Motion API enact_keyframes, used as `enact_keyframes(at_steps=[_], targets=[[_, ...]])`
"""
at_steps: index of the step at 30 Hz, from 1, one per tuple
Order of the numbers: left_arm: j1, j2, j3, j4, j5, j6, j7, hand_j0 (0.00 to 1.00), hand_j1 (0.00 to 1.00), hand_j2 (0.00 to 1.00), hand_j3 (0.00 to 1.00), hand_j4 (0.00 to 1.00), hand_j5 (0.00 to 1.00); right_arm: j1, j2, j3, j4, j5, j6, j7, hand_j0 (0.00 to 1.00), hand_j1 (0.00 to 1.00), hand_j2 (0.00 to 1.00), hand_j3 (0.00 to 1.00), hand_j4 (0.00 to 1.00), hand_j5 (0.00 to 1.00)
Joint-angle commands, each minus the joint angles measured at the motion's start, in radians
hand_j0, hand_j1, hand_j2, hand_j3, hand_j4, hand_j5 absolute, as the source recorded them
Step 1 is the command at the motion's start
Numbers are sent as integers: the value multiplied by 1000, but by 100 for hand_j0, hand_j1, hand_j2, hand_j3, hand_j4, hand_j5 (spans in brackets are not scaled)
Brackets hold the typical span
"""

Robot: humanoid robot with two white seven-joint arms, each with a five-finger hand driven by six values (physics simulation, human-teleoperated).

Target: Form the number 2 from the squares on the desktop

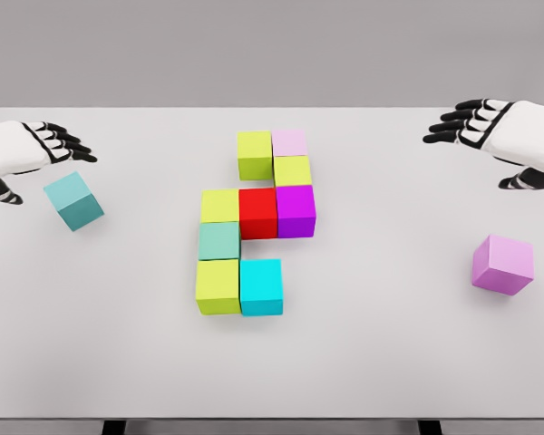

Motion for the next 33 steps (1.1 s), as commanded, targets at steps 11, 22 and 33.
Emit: enact_keyframes(at_steps=[11, 22, 33], targets=[[18, -103, -1, 65, -94, 2, -1, 100, 100, 100, 100, 100, 100, 3, -52, -66, 76, -13, 3, -1, 100, 100, 100, 100, 100, 100], [41, -120, -7, 120, -134, 2, 0, 100, 100, 100, 100, 100, 100, 75, -99, -42, 65, -8, 3, -1, 100, 100, 100, 100, 100, 100], [41, -156, -1, 181, -159, 2, 2, 100, 100, 100, 100, 100, 100, 100, -156, 52, 32, 73, 3, -1, 100, 100, 100, 100, 100, 100]])
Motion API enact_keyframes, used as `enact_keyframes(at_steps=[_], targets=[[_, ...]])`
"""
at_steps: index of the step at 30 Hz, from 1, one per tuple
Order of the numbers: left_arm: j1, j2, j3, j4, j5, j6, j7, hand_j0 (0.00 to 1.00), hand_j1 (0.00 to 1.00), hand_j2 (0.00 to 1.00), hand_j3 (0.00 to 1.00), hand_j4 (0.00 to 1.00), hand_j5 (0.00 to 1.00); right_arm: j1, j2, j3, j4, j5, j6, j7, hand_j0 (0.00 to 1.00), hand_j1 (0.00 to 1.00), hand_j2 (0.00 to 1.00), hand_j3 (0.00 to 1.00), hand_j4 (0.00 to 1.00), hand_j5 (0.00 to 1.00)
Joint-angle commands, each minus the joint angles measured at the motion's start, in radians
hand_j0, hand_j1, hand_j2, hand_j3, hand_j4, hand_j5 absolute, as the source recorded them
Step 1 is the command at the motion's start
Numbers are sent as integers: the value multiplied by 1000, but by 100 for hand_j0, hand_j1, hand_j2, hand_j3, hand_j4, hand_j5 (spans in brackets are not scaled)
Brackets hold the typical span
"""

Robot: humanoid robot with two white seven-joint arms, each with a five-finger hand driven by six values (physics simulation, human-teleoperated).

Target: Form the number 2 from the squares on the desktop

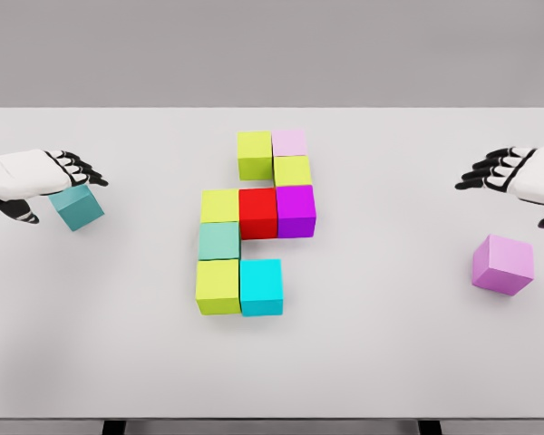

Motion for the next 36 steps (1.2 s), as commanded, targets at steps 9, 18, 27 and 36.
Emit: enact_keyframes(at_steps=[9, 18, 27, 36], targets=[[-5, -54, 7, 96, -3, 2, 3, 100, 100, 100, 100, 100, 100, 43, -11, 7, -28, 99, 3, -1, 100, 100, 100, 100, 100, 100], [-9, -69, 9, 96, -34, 2, 4, 94, 94, 94, 94, 94, 94, 81, -11, 9, -28, 156, 3, -1, 100, 100, 100, 100, 100, 100], [-8, -89, 4, 96, -83, 2, 4, 93, 93, 93, 93, 93, 93, 87, -13, 50, -26, 204, 3, -1, 100, 100, 100, 100, 100, 100], [-3, -89, 1, 106, -83, 2, 4, 55, 55, 55, 55, 55, 55, 84, -10, 75, 4, 256, 3, -1, 100, 100, 100, 100, 100, 100]])
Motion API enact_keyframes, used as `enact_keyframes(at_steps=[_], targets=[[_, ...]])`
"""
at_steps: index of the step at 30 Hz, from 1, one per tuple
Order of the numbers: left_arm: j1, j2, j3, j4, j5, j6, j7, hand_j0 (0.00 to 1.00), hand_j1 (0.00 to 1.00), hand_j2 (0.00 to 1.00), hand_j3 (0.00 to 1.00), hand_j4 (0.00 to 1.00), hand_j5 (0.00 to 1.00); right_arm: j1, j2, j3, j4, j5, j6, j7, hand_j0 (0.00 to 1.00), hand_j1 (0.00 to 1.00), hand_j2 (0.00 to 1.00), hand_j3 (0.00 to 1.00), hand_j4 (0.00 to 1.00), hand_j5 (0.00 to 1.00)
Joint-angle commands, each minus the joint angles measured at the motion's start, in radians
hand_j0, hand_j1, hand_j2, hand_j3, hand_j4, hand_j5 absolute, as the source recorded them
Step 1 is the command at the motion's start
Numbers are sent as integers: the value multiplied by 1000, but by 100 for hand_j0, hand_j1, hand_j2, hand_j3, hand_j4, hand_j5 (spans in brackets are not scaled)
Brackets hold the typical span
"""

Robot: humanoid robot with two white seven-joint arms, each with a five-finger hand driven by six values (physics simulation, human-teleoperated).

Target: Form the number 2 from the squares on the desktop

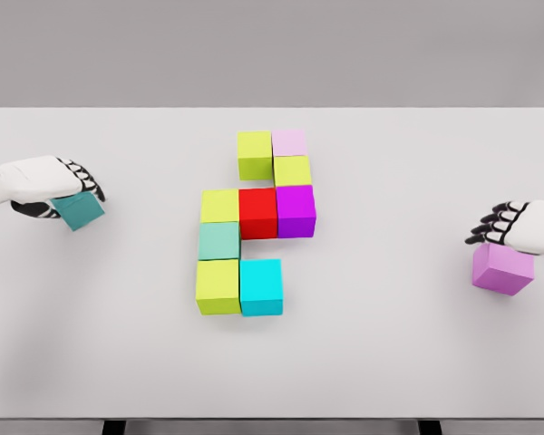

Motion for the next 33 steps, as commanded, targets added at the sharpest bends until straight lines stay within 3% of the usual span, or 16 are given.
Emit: enact_keyframes(at_steps=[1, 5, 8, 12, 15, 20, 24, 26, 28, 30, 33], targets=[[0, 0, -2, 12, 0, -1, -2, 54, 54, 54, 54, 54, 54, 0, 0, 9, 4, 14, 2, 0, 100, 100, 100, 100, 100, 100], [-1, -1, -2, 12, 3, -1, -1, 39, 39, 39, 39, 39, 39, 0, 3, 24, 4, 28, 2, 0, 100, 100, 100, 100, 100, 100], [-6, 0, -1, 8, 9, -1, -1, 36, 36, 36, 36, 36, 36, -2, 6, 36, 4, 28, 2, 0, 100, 100, 100, 100, 100, 100], [-24, -32, 4, -2, 15, -1, -2, 35, 35, 35, 35, 35, 35, -8, 11, 36, 1, 26, 2, 0, 100, 100, 100, 100, 100, 100], [-29, -44, 2, -4, 84, -1, -13, 34, 34, 34, 34, 34, 34, -8, 11, 38, -8, 20, 2, 0, 100, 100, 100, 100, 100, 100], [-29, -133, -4, -16, 115, -1, -50, 34, 34, 34, 34, 34, 34, -8, 11, 53, -19, 20, 2, 0, 100, 100, 100, 100, 100, 100], [-63, -227, -4, -108, 189, 209, -248, 34, 34, 34, 34, 34, 34, -9, 12, 59, -17, 22, 2, 0, 100, 100, 100, 100, 100, 100], [-71, -256, -5, -188, 192, 340, -248, 34, 34, 34, 34, 34, 34, -9, 18, 59, -16, 22, 2, 0, 100, 100, 100, 100, 100, 100], [-95, -302, -5, -194, 192, 438, -248, 34, 34, 34, 34, 34, 34, -11, 20, 59, -14, 23, 2, 0, 99, 99, 99, 99, 99, 99], [-113, -327, -5, -194, 189, 574, -248, 35, 35, 35, 35, 35, 35, -12, 20, 59, -11, 23, 2, 0, 88, 88, 88, 88, 88, 88], [-124, -331, -5, -191, 178, 607, -248, 34, 34, 34, 34, 34, 34, -12, 21, 59, -11, 22, 2, 0, 82, 82, 82, 82, 82, 82]])
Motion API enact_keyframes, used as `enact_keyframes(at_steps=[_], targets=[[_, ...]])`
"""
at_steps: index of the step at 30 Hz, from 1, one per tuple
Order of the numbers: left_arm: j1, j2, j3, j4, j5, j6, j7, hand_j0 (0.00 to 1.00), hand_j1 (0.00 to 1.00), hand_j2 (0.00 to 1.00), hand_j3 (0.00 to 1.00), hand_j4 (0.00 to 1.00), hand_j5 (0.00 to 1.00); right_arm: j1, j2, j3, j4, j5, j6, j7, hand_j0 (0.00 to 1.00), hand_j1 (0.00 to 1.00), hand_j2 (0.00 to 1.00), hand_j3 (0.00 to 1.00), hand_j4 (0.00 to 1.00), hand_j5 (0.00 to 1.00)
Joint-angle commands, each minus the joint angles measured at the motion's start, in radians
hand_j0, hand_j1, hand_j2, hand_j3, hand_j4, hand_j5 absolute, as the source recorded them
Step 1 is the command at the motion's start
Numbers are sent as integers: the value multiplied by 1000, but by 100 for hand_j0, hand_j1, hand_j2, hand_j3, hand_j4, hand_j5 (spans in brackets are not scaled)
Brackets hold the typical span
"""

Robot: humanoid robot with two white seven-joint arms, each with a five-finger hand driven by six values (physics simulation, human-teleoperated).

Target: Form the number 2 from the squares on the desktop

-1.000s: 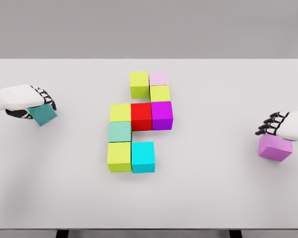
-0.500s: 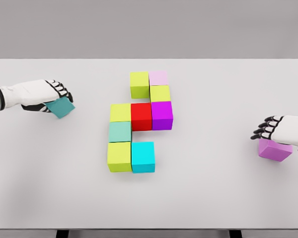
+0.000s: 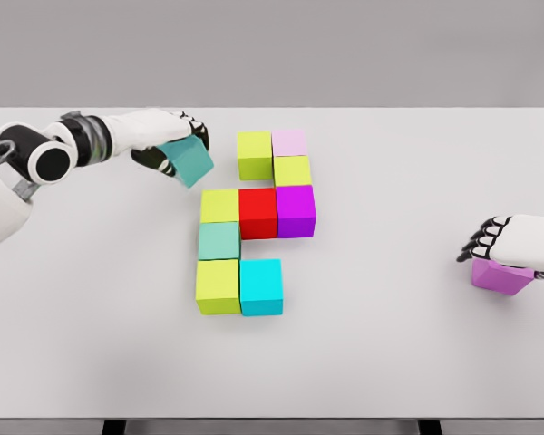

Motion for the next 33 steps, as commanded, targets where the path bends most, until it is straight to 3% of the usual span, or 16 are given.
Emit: enact_keyframes(at_steps=[1, 7, 9, 12, 15, 18, 22, 30, 33], targets=[[0, -14, 1, -4, -1, 64, -3, 34, 34, 34, 34, 34, 34, 0, 0, 0, 2, -3, 2, 0, 82, 82, 82, 82, 82, 82], [-32, -77, -15, -1, -3, 233, -3, 34, 34, 34, 34, 34, 34, 0, 5, 18, 2, 1, 2, 0, 84, 84, 84, 84, 84, 84], [-63, -115, -67, 0, -2, 348, -3, 34, 34, 34, 34, 34, 34, 0, 5, 18, 2, 1, 2, 0, 78, 78, 78, 78, 78, 78], [-71, -158, -87, 31, -4, 472, -3, 33, 33, 33, 33, 33, 33, 0, 6, 17, 2, 1, 2, 0, 68, 68, 68, 68, 68, 68], [-84, -195, -122, 49, -65, 580, -3, 33, 33, 33, 33, 33, 33, -3, 6, 11, 5, -8, 2, 0, 58, 58, 58, 58, 58, 58], [-106, -224, -131, 75, -72, 610, -3, 33, 33, 33, 33, 33, 33, -9, 6, 8, 20, -68, 2, 0, 59, 59, 59, 59, 59, 59], [-170, -321, -150, 296, -75, 604, -3, 34, 34, 34, 34, 34, 34, -23, 8, -15, 30, -172, 2, 0, 62, 62, 62, 62, 62, 62], [-173, -347, -151, 316, -90, 604, -3, 34, 34, 34, 34, 34, 34, -48, 35, -29, 25, -260, 2, 0, 64, 64, 64, 64, 64, 64], [-183, -379, -151, 365, -91, 604, -3, 34, 34, 34, 34, 34, 34, -64, 46, -26, 14, -260, 2, 0, 65, 65, 65, 65, 65, 65]])
